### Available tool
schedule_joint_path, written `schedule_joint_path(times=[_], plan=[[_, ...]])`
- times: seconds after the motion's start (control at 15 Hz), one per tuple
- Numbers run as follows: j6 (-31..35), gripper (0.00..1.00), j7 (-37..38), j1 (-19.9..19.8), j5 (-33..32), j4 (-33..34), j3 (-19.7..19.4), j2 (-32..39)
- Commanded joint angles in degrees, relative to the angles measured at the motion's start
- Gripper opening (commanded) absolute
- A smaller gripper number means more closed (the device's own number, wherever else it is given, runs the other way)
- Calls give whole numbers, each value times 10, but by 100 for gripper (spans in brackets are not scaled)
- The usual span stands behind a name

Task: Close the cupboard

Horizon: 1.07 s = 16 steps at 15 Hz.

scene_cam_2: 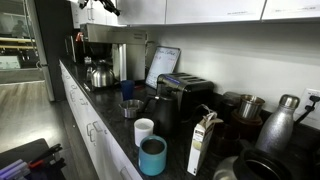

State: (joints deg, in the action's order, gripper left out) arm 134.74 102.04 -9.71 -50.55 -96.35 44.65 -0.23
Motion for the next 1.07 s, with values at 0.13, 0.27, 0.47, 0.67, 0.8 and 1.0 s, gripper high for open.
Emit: schedule_joint_path(times=[0.13, 0.27, 0.47, 0.67, 0.8, 1.0], plan=[[-60, 4, 37, 158, -79, 82, -134, 63], [-72, 4, 42, 203, -92, 106, -175, 81], [-93, 4, 42, 254, -110, 141, -222, 106], [-111, 4, 38, 288, -123, 171, -253, 126], [-116, 4, 29, 302, -123, 177, -265, 130], [-121, 4, 22, 315, -120, 167, -275, 124]])
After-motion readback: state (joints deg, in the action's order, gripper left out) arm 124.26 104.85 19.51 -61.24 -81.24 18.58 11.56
